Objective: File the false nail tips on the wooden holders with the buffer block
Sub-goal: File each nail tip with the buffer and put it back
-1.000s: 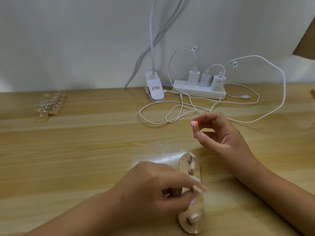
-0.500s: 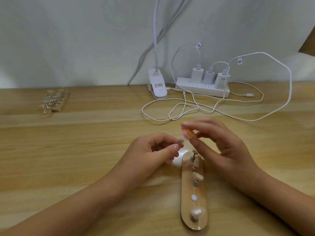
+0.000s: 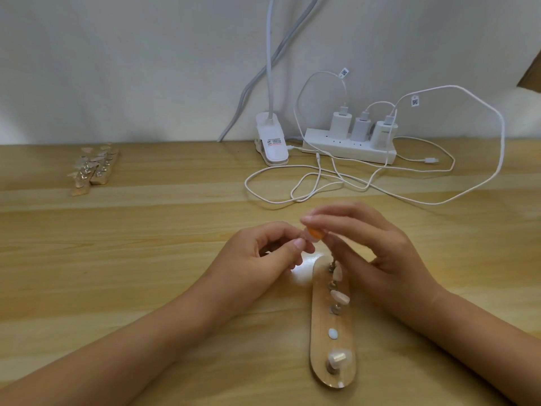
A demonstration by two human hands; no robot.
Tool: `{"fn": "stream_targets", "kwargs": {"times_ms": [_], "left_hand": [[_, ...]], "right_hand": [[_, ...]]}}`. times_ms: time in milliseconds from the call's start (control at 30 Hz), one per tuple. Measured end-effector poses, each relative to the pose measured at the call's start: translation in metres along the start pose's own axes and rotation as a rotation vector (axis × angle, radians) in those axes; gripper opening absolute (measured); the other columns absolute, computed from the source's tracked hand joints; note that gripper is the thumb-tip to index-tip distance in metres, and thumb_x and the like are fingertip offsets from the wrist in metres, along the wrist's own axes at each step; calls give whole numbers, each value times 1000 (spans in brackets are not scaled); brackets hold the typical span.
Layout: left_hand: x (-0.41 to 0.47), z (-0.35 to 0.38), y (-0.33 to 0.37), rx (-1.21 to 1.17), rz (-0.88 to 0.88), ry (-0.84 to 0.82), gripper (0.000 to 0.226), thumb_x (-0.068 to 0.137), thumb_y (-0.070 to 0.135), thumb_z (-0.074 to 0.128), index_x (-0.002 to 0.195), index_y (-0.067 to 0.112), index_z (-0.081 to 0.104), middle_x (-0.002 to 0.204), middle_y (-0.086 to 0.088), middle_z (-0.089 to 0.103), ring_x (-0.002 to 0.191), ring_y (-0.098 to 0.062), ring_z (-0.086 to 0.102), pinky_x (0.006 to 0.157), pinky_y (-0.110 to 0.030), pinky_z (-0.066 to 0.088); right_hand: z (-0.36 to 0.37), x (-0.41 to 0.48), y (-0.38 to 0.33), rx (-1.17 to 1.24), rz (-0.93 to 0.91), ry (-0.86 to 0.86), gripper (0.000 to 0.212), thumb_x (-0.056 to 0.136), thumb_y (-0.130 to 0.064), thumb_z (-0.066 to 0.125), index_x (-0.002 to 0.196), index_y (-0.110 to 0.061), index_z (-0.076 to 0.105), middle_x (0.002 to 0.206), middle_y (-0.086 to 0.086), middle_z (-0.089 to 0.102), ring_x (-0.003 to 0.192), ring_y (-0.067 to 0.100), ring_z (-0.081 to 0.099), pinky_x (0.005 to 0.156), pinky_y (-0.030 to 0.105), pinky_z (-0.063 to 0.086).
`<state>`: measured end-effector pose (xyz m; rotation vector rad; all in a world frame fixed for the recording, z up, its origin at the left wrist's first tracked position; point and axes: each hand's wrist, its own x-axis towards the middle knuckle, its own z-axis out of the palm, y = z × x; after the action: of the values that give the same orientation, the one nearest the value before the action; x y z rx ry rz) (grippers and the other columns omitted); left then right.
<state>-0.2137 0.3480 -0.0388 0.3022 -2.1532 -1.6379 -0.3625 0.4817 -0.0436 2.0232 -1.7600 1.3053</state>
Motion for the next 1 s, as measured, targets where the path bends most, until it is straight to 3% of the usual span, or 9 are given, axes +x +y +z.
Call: {"fn": "stream_targets", "kwargs": {"times_ms": [100,200,267,433,533,633,800,867,1000], "left_hand": [[0,0,0,6,11,-8,15,85,26,58,76,29,70,65,13,59,64,-3,53,69,-22,44],[0,0,-1,5,8,-14,15,90,25,58,84,23,72,66,14,61,63,-3,54,68,-18,43],[-1,0,-1,12,18,-17,15,88,28,58,84,23,71,65,14,60,63,-3,54,69,-20,43],[0,0,-1,36,34,-20,15,89,28,58,86,21,71,67,17,61,63,-1,54,69,-17,43],[0,1,-1,57,46,-33,13,90,30,58,84,24,69,63,19,58,62,1,53,66,-14,39],[0,1,-2,53,39,-17,13,95,20,60,86,23,69,65,20,61,62,1,54,67,-14,41],[-1,2,0,73,59,-39,15,93,34,59,84,26,68,66,21,61,62,2,54,66,-13,40],[-1,1,-2,75,52,-34,12,94,27,59,87,24,69,68,22,63,63,3,55,67,-12,41],[0,1,-3,74,74,-31,11,94,30,60,86,28,67,67,20,61,64,3,56,65,-12,41]], "right_hand": [[3,-1,-1,8,-64,-34,32,95,0,59,123,-17,64,122,1,63,118,16,59,98,29,46],[0,1,2,96,81,7,34,93,-2,61,122,-20,66,120,-4,64,117,11,60,98,21,44],[2,-1,0,99,70,-9,35,93,-1,61,122,-18,66,121,-3,64,117,13,60,98,19,43],[0,1,0,137,104,-2,32,94,-3,60,121,-19,66,121,-4,64,117,12,60,98,21,43],[2,-1,-3,69,1,-30,33,95,0,60,123,-17,64,123,-2,63,117,15,60,98,26,46],[1,0,0,74,61,-12,33,93,-1,61,122,-18,65,121,-3,63,116,13,60,98,31,48],[2,-1,-3,81,44,-39,34,94,-3,57,123,-18,65,121,-4,62,116,15,60,98,25,45],[0,0,-1,123,117,-27,34,94,-4,57,123,-19,65,120,-6,62,117,13,59,98,21,44],[3,-2,-7,91,45,-24,33,95,-4,57,124,-18,65,122,-3,62,117,18,60,98,28,46]]}}
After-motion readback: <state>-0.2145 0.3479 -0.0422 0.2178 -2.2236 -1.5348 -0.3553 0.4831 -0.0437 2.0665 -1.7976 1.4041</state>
